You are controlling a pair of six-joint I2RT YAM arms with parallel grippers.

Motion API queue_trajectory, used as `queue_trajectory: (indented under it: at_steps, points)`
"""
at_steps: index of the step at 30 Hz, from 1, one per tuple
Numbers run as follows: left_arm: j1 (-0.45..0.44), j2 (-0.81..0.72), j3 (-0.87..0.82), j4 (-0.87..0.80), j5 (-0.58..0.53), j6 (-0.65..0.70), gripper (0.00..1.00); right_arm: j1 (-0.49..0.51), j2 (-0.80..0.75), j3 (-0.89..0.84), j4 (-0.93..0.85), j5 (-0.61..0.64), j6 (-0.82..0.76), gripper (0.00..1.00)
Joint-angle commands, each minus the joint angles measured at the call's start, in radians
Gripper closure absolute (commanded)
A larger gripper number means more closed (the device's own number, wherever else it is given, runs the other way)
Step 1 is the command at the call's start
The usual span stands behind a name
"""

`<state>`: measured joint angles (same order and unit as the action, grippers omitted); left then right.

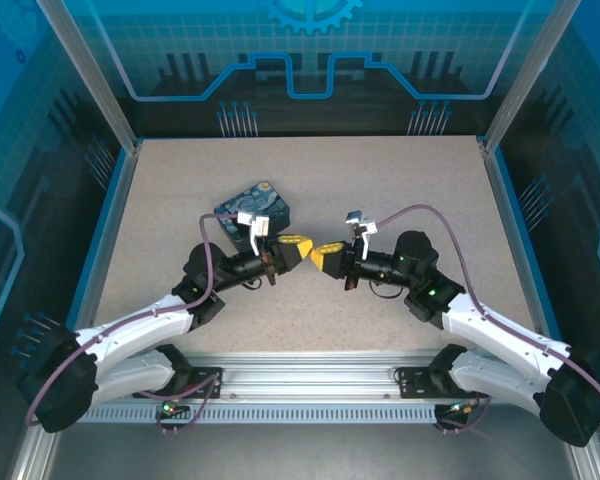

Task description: Unlock the padlock with the key

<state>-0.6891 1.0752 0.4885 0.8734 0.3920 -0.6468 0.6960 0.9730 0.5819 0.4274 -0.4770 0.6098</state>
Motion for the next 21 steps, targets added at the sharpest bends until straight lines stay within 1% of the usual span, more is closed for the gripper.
queue_trajectory:
  at_steps: [1, 2, 3, 4, 6, 7, 8, 9, 10, 11, 14, 17, 21]
  points:
    - [-0.008, 0.014, -0.015, 0.022, 0.030, -0.011, 1.00, 0.020, -0.003, 0.038, 0.000, 0.013, -0.006, 1.00]
    - [-0.009, 0.012, -0.016, 0.017, 0.027, -0.010, 1.00, 0.020, -0.007, 0.039, -0.013, 0.023, -0.011, 1.00]
    - [-0.007, 0.008, -0.015, 0.009, 0.024, -0.005, 0.97, 0.020, -0.013, 0.036, -0.031, 0.033, -0.018, 1.00]
    - [-0.008, 0.006, -0.014, 0.000, 0.023, -0.001, 0.91, 0.020, -0.018, 0.039, -0.044, 0.043, -0.027, 1.00]
    - [-0.008, -0.008, -0.012, -0.030, 0.017, 0.018, 0.83, 0.020, -0.032, 0.039, -0.094, 0.064, -0.049, 1.00]
    - [-0.007, -0.016, -0.012, -0.047, 0.011, 0.027, 0.76, 0.019, -0.038, 0.040, -0.121, 0.077, -0.062, 1.00]
    - [-0.008, -0.030, -0.013, -0.074, -0.005, 0.043, 0.65, 0.019, -0.045, 0.044, -0.150, 0.092, -0.080, 1.00]
    - [-0.008, -0.051, -0.013, -0.111, -0.027, 0.060, 0.53, 0.019, -0.053, 0.048, -0.216, 0.110, -0.102, 1.00]
    - [-0.008, -0.071, -0.013, -0.152, -0.056, 0.076, 0.44, 0.019, -0.058, 0.053, -0.257, 0.130, -0.121, 1.00]
    - [-0.007, -0.098, -0.011, -0.215, -0.098, 0.091, 0.39, 0.019, -0.065, 0.057, -0.310, 0.153, -0.144, 1.00]
    - [0.004, -0.169, 0.016, -0.411, -0.196, 0.147, 0.28, 0.016, -0.087, 0.059, -0.436, 0.222, -0.190, 1.00]
    - [0.045, -0.200, 0.055, -0.577, -0.244, 0.174, 0.20, 0.014, -0.102, 0.062, -0.548, 0.291, -0.229, 1.00]
    - [0.139, -0.166, 0.106, -0.724, -0.251, 0.215, 0.17, 0.014, -0.097, 0.082, -0.702, 0.390, -0.272, 1.00]
